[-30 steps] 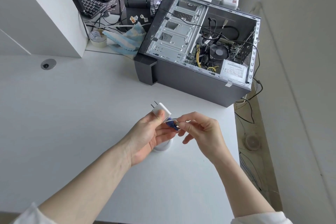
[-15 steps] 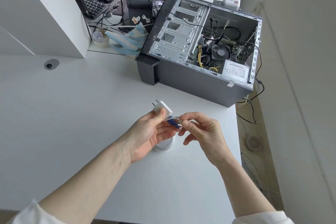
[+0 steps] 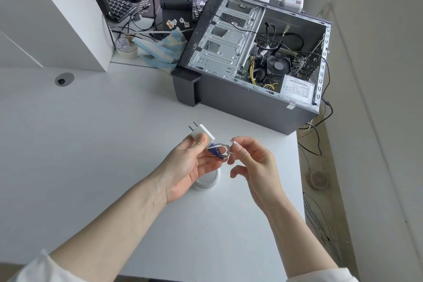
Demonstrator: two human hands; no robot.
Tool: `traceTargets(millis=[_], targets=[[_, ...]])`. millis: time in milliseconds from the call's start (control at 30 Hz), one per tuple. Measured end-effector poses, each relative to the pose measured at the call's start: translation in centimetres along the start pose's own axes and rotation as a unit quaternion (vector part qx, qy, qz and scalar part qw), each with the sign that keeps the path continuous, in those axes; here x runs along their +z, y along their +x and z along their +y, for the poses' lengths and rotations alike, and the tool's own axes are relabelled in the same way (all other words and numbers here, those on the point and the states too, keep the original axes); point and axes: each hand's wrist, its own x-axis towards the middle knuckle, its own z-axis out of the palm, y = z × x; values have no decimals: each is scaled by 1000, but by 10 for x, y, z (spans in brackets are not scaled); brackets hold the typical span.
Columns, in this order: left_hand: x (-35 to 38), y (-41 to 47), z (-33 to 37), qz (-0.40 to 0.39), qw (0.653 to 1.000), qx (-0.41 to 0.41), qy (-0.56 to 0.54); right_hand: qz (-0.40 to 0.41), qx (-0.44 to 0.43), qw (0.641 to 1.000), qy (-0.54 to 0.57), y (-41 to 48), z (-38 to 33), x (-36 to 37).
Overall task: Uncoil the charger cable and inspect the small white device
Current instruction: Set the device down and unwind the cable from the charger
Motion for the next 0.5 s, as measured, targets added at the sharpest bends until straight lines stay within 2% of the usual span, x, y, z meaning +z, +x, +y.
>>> traceTargets(millis=[333, 500], targets=[[-4, 4, -1, -12, 1000, 8, -2, -27, 102, 988, 109, 2, -7, -6], [-6, 4, 0, -9, 999, 6, -30, 7, 109, 984, 140, 2, -5, -8]])
